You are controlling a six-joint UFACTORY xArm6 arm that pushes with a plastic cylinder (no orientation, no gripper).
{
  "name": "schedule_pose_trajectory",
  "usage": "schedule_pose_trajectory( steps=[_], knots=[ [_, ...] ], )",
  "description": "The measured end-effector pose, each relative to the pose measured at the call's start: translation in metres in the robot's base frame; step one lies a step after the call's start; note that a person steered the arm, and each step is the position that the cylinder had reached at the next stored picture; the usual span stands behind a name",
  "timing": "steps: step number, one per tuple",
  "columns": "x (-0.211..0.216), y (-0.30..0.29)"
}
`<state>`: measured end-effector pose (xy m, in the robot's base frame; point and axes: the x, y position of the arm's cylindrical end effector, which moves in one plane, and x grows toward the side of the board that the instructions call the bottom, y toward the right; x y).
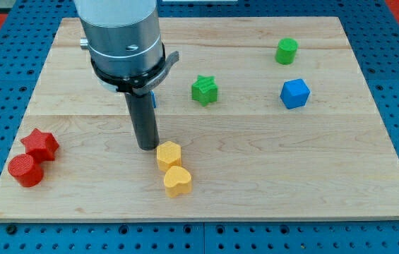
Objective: Move the blue triangle towards the top left corner
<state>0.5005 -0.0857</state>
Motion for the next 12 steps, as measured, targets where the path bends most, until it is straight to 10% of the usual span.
schedule_pose_trajectory(
  steps=[7,12],
  knots=[
    [-0.041,0.003],
    [-0.194,-0.066]
  ],
)
